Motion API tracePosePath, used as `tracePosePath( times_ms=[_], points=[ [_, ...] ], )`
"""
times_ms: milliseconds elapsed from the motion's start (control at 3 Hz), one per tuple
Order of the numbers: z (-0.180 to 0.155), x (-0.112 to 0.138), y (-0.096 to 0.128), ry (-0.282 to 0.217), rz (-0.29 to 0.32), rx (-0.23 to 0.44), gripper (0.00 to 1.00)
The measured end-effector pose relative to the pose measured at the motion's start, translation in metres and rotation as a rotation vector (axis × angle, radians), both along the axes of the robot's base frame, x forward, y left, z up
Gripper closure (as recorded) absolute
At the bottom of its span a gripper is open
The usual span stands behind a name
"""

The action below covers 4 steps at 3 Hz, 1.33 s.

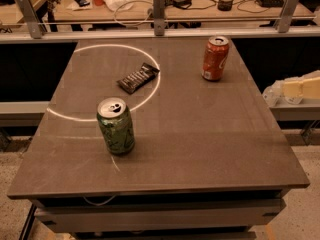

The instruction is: Pick coke can

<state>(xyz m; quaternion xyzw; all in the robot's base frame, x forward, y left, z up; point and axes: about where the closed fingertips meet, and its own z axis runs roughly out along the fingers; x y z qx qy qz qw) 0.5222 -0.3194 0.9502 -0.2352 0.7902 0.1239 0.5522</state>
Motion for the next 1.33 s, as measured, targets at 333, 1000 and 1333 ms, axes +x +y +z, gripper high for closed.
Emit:
tracePosePath(
  times_ms=[333,1000,1333],
  points=[
    [-0.011,0.04,0.007,-0.036,0.039,0.046,0.0],
    [-0.035,0.104,0.025,-0.107,0.157,0.083,0.0],
    [-0.044,0.121,0.031,-0.113,0.195,0.089,0.0]
  ],
)
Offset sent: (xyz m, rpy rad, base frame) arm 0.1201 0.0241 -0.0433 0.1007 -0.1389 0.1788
